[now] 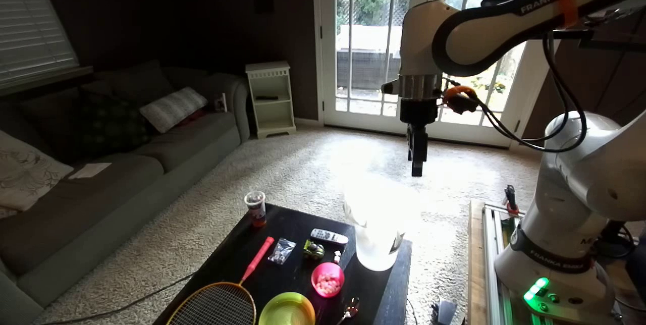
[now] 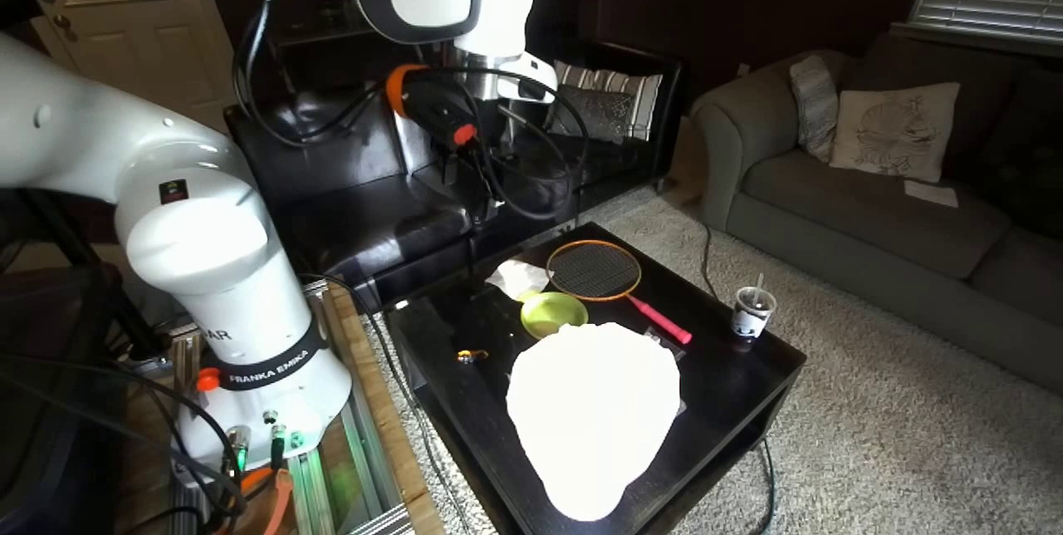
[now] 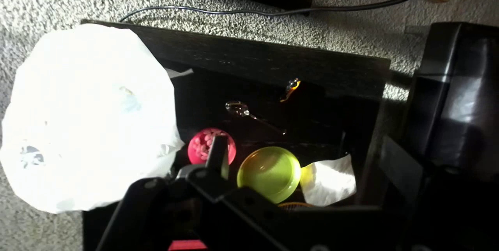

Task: Move the orange and black object to the left.

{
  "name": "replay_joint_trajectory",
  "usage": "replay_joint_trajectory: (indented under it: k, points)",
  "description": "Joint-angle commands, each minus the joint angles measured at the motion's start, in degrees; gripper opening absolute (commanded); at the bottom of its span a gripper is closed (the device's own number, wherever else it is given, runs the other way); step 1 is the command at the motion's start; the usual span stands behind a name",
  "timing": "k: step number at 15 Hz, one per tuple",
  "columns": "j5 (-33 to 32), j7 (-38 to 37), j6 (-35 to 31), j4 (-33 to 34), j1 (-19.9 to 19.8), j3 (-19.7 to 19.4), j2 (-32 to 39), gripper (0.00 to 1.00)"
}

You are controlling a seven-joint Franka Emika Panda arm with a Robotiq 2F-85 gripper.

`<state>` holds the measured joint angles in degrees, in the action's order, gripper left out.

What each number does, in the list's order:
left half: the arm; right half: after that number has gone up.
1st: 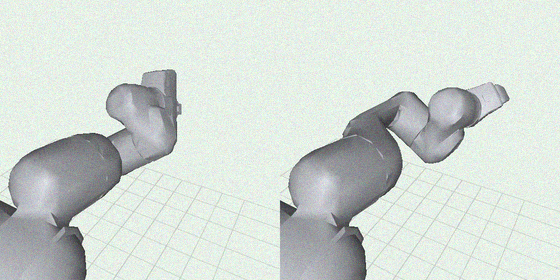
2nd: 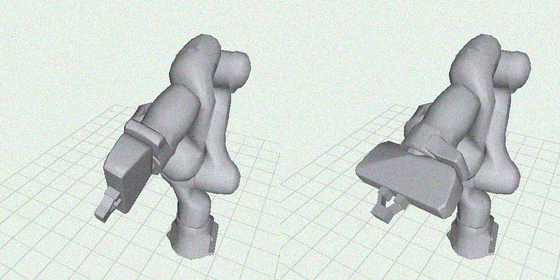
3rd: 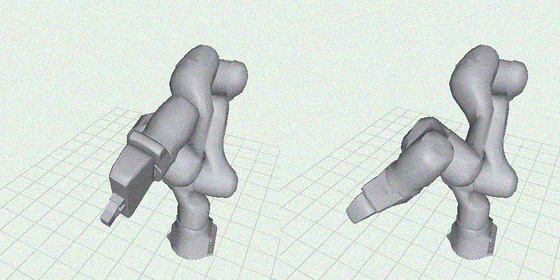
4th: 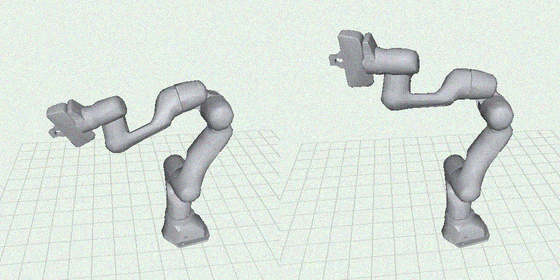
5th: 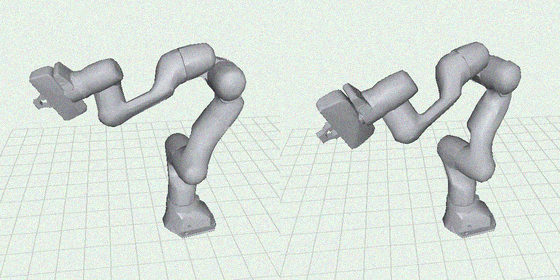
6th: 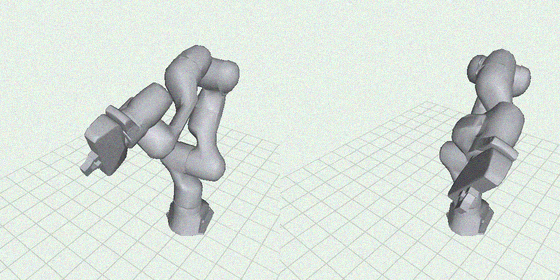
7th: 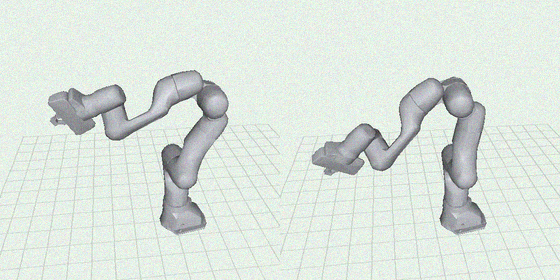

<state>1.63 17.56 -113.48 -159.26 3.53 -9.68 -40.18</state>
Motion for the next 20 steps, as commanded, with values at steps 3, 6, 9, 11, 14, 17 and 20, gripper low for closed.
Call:
replay_joint_trajectory:
  k: [3, 6, 9, 11, 14, 17, 20]
  points:
    - [5.3, 1.4, -12.6, 0.1, 10.8, 8.5, 13.1, 1.00]
    - [6.0, 2.9, -19.4, -0.1, 15.1, 12.3, 21.7, 1.00]
    - [9.5, 8.8, -24.5, 0.2, 18.5, 13.9, 30.4, 1.00]
    - [9.9, 13.0, -24.0, 1.7, 17.8, 14.8, 32.9, 1.00]
    - [8.2, 8.9, -23.5, 1.0, 15.9, 16.8, 32.0, 1.00]
    - [8.2, 8.9, -23.5, 1.0, 15.8, 16.9, 31.6, 1.00]
    - [9.7, 10.5, -25.4, 1.8, 16.3, 17.6, 35.5, 1.00]
